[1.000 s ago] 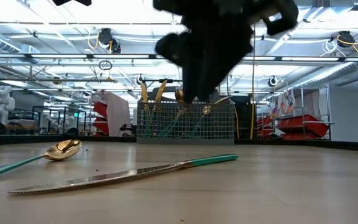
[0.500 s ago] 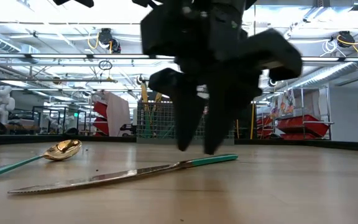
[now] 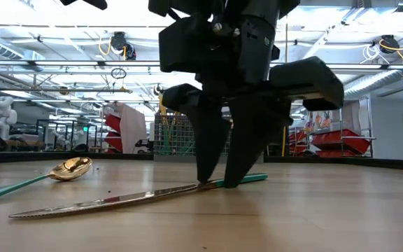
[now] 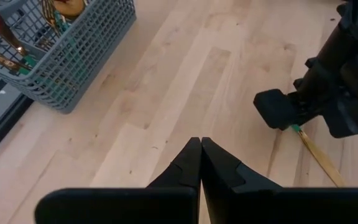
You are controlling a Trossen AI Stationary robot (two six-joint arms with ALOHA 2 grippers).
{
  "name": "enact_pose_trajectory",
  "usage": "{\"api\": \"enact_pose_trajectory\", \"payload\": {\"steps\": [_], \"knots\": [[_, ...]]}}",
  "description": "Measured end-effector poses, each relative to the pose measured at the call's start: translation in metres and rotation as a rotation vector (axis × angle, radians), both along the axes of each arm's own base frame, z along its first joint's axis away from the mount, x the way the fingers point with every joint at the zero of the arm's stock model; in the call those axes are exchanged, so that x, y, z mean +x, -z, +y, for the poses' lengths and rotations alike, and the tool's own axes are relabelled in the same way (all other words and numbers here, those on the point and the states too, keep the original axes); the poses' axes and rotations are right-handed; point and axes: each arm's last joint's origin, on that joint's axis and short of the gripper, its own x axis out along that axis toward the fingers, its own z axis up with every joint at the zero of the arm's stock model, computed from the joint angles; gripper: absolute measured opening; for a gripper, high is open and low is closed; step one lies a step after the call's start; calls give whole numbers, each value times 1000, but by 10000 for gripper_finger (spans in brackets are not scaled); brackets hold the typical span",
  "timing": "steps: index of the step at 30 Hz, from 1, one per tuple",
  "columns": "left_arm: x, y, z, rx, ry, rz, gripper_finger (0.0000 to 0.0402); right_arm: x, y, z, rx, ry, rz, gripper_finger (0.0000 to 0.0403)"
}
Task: Sort silverware
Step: Put the green knife into the gray silverware organizer
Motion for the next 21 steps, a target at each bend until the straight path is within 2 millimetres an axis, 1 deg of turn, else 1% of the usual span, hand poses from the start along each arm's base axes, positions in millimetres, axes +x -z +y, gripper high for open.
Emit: {"api": "enact_pose_trajectory", "payload": {"steps": [2, 5, 6, 8, 10, 11, 15, 21], "knots": [[0, 0, 0, -3, -3, -1, 11, -2, 12, 3, -15, -15, 42, 152], [0, 0, 0, -4, -4, -1, 11, -3, 23, 8, -40, -36, 74, 137], [0, 0, 0, -5, -5, -1, 11, -4, 24, 9, -54, -31, 75, 128], [0, 0, 0, -5, -4, -1, 11, -5, 24, 11, -97, -15, 68, 90], [0, 0, 0, -4, -4, -1, 11, -6, 24, 11, -108, -8, 69, 33], [0, 0, 0, -4, -4, 0, 11, -6, 24, 9, -102, 6, 73, 19], [0, 0, 0, -3, -4, 3, 11, -5, 24, 4, -88, 76, 91, 5], [-2, 2, 1, 5, -4, 26, 11, -1, 21, -10, -20, 221, 112, 2]]}}
